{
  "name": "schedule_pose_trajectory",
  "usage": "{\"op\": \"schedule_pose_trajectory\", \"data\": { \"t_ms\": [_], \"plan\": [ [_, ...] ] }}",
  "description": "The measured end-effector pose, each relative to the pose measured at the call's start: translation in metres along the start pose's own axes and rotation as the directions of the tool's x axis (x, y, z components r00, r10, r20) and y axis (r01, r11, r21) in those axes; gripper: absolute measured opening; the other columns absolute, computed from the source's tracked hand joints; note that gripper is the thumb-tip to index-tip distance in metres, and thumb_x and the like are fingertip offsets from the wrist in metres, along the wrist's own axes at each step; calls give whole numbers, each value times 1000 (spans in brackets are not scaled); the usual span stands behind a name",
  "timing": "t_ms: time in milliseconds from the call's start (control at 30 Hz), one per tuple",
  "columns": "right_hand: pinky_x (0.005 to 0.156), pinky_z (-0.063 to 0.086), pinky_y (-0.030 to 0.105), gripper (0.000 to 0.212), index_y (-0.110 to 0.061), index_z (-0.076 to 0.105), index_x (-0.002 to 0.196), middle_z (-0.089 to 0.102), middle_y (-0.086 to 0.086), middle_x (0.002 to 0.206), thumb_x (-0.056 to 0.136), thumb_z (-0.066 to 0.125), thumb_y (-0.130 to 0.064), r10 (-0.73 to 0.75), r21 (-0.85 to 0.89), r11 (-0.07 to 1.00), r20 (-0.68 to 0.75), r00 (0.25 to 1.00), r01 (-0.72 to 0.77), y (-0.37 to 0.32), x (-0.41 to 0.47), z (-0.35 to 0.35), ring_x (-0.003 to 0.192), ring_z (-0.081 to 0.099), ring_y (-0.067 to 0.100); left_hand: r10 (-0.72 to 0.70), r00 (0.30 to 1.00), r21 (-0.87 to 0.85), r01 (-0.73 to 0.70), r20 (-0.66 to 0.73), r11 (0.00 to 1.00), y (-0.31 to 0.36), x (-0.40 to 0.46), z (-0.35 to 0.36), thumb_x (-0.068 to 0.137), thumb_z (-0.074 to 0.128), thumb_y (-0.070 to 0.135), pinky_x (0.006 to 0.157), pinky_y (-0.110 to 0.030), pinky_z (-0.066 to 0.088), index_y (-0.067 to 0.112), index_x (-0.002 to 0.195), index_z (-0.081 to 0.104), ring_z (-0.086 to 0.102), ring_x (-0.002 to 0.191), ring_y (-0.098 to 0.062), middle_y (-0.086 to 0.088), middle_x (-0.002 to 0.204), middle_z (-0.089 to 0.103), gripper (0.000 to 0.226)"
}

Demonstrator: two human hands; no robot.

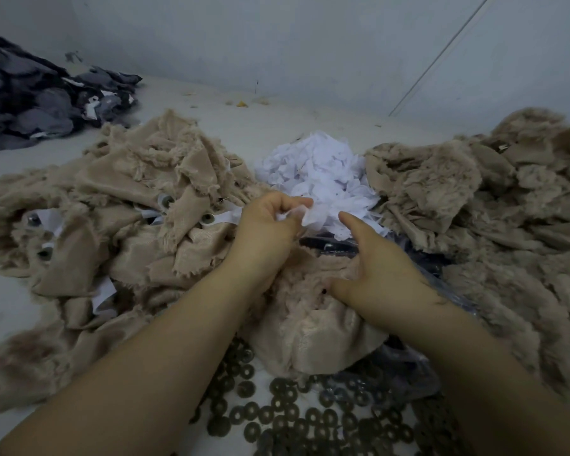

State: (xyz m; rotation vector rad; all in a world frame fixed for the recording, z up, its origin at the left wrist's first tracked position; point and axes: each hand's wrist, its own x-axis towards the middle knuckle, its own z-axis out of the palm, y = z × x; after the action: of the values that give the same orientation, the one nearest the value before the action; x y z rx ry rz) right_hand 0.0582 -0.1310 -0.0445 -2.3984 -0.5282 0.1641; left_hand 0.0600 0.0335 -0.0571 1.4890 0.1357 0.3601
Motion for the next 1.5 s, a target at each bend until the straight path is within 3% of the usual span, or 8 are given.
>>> {"op": "schedule_pose_trajectory", "data": {
  "t_ms": [167, 267, 433, 633, 967, 1167, 1300, 1500],
  "plan": [
    [51, 44, 4, 91, -50, 21, 151, 60, 0, 127, 84, 72, -16, -57, 36, 998, -12, 998, 58, -4, -3, -2, 67, 62, -2, 153, 987, 451, -159, 50, 878, 7, -4, -9, 88, 65, 11, 77, -21, 49, 21, 69, 66, 63, 90, 1, 10, 92, 71, 22],
    [61, 43, 0, 80, -53, 35, 143, 52, -22, 113, 84, 74, -17, -114, 66, 991, -59, 992, 118, -10, -5, 0, 93, 58, -9, 311, 947, 527, -305, 81, 793, 7, -21, -7, 85, 67, 8, 66, -6, 39, 22, 68, 67, 58, 77, 6, 15, 74, 64, 21],
    [75, 38, -6, 37, -32, 73, 114, 68, -23, 95, 85, 72, -10, -199, 129, 965, -209, 958, 228, -16, -6, 5, 84, 55, -25, 457, 883, 592, -426, 107, 684, 1, -36, -3, 81, 70, 1, 70, -19, 45, 16, 72, 66, 58, 77, -10, 1, 76, 63, 18],
    [75, 60, 30, 21, -36, 78, 86, 73, -18, 79, 83, 79, -15, -69, 253, 958, -265, 962, 138, -17, -7, 4, 76, 70, 5, 448, 894, 508, -389, 8, 768, 1, -45, -13, 82, 72, 2, 66, -6, 43, 19, 81, 70, 60, 76, 7, 18, 75, 63, 17],
    [70, 59, 53, 39, -46, 74, 68, 76, 7, 72, 84, 77, -11, -56, 303, 944, -230, 972, 126, -18, -8, 2, 77, 68, 44, 201, 976, -286, -168, 88, 943, 1, -44, -37, 88, 60, 16, 47, -29, 46, 7, 69, 70, 53, 46, -27, -17, 58, 61, 24],
    [70, 56, 11, 32, -38, 78, 78, 73, -23, 78, 81, 80, -6, -121, 330, 926, -198, 973, 183, -20, -10, 2, 79, 70, -3, 99, 994, -118, -93, 45, 989, -2, -40, -39, 99, 52, 18, 38, -20, 33, 10, 67, 64, 38, 33, -20, -9, 46, 51, 35],
    [72, 55, 10, 28, -27, 80, 85, 74, -21, 83, 80, 78, 1, -190, 378, 894, -164, 968, 239, -23, -13, 4, 82, 71, -5, 36, 992, 71, -45, 120, 997, -2, -40, -36, 95, 62, 16, 37, -19, 37, 12, 91, 72, 47, 37, -9, 1, 55, 63, 12],
    [73, 55, 10, 30, -28, 79, 83, 73, -23, 81, 82, 76, 2, -206, 365, 896, -158, 966, 251, -23, -14, 3, 83, 70, -6, 29, 992, 31, -33, 123, 999, -3, -41, -38, 93, 64, 16, 40, -18, 35, 15, 66, 71, 41, 38, -10, -2, 46, 54, 28]
  ]
}}
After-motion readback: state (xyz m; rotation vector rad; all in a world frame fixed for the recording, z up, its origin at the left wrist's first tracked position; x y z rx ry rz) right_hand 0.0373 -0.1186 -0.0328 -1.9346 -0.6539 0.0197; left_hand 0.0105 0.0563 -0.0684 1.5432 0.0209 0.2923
